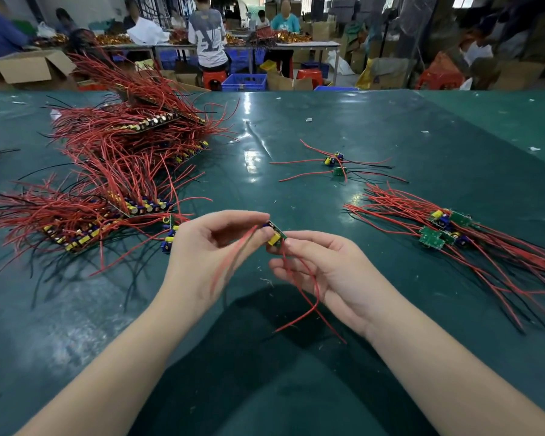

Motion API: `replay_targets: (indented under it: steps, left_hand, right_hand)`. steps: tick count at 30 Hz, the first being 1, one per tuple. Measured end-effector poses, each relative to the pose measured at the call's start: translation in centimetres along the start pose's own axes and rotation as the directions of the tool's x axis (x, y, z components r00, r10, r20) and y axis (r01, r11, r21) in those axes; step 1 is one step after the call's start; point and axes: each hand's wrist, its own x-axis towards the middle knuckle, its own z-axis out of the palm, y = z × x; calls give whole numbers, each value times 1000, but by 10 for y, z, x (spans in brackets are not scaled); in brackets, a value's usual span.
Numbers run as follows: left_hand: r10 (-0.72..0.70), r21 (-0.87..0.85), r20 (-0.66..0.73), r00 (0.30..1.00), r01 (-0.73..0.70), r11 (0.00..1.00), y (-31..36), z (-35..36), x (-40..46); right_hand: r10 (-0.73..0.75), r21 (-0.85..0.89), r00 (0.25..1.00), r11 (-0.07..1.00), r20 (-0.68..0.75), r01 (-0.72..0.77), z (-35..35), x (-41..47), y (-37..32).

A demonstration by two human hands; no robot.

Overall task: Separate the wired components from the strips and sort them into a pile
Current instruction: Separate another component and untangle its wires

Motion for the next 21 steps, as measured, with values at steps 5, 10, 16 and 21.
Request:
replay_targets:
  steps: [5,10,16,21]
  left_hand:
    - [40,77,-4,999,-39,996,-3,0,-1]
    - [-105,-202,17,994,106,974,-3,5,0]
    - [-120,-176,26,992,123,977,-3,6,-1]
    - [-76,-28,12,997,76,997,-4,7,-3]
  right_hand:
    - [-55,-135,998,989,24,58,1,-2,1]
    - [-65,-149,998,987,6,65,-2,-1,1]
    - [-15,-146,1000,989,7,16,2,-2,2]
    - [-42,-175,999,984,-26,37,2,0,5]
